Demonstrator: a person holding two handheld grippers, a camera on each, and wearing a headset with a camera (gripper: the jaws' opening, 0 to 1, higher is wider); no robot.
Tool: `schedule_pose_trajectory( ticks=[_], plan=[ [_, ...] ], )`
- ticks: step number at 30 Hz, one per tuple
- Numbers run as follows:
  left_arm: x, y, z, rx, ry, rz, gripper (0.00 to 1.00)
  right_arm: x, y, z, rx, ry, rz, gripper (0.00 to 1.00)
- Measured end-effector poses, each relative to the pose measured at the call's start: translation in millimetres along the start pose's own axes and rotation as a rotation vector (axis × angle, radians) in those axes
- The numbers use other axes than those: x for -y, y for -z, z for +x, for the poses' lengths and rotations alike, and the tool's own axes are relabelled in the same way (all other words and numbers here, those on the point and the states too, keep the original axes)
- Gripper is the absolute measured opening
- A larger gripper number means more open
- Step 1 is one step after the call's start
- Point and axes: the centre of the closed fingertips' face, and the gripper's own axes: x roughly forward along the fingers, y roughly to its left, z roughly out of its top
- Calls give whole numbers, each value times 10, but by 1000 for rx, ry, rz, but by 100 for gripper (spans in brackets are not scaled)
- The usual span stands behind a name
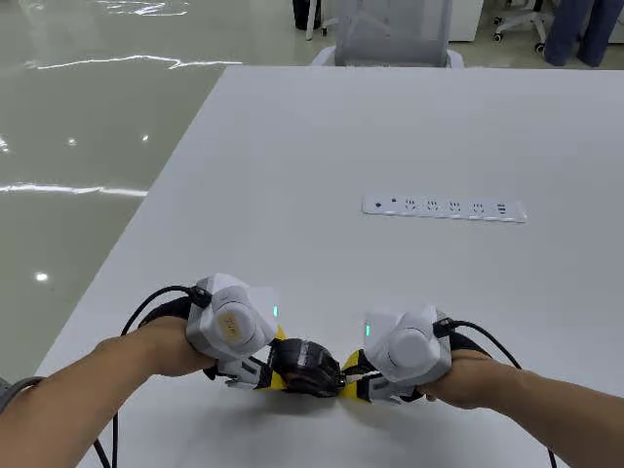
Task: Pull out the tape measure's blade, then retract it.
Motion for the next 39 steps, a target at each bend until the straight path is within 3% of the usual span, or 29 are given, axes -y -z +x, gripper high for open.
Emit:
schedule_pose_trajectory(
  ticks=[39],
  plan=[
    [2, 29, -7, -4, 9, -5, 25, -3, 48, -85, -3, -2, 3, 12]
  ],
)
